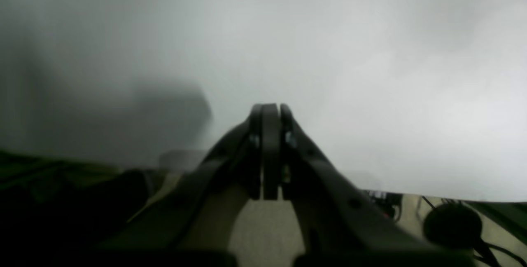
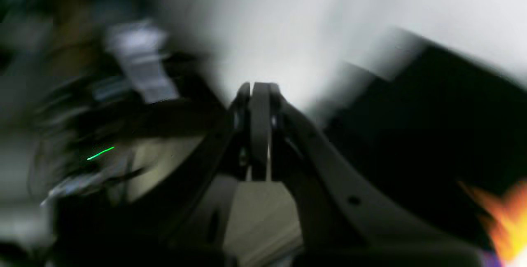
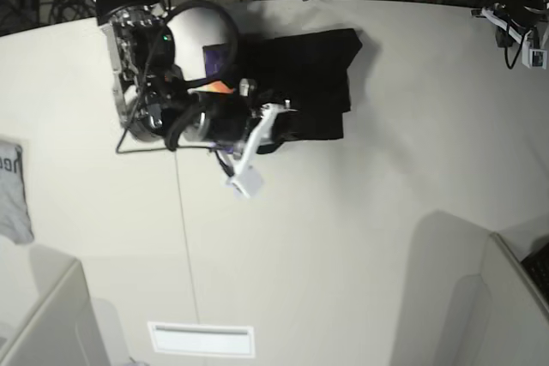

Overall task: Fold the T-shirt properly
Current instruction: 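Press the folded end down with the right gripper, then release, then grasp the folded bundle edge with the left gripper and lift it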

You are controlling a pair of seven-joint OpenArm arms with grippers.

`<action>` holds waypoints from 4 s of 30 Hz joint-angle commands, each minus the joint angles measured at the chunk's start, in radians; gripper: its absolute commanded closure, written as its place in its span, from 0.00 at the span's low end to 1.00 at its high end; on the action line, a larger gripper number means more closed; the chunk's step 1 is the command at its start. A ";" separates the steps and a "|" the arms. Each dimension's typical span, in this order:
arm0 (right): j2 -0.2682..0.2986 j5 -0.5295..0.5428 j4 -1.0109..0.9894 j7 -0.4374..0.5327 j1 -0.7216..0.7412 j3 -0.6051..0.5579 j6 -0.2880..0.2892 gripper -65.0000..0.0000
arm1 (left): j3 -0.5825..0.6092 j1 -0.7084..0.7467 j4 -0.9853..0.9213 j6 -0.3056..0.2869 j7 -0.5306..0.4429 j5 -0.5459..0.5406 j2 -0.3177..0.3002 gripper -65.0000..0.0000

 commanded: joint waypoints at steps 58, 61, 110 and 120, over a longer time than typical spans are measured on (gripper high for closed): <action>0.211 -0.103 -0.016 0.212 -0.156 0.220 0.034 1.00 | 0.400 -0.101 -0.076 -0.008 -0.001 -0.417 0.121 0.00; 0.231 -0.103 -0.016 0.214 -0.182 0.220 0.034 1.00 | 0.457 -0.132 -0.137 -0.008 -0.003 -0.454 0.136 0.00; 0.200 -0.112 -0.023 0.206 -0.369 0.758 0.321 1.00 | 1.672 -0.796 -0.281 0.562 0.002 -0.475 -0.415 1.00; 0.200 -0.113 -0.096 0.212 -0.373 0.758 0.321 1.00 | 2.062 -0.951 -0.300 0.561 -0.009 0.040 -0.367 1.00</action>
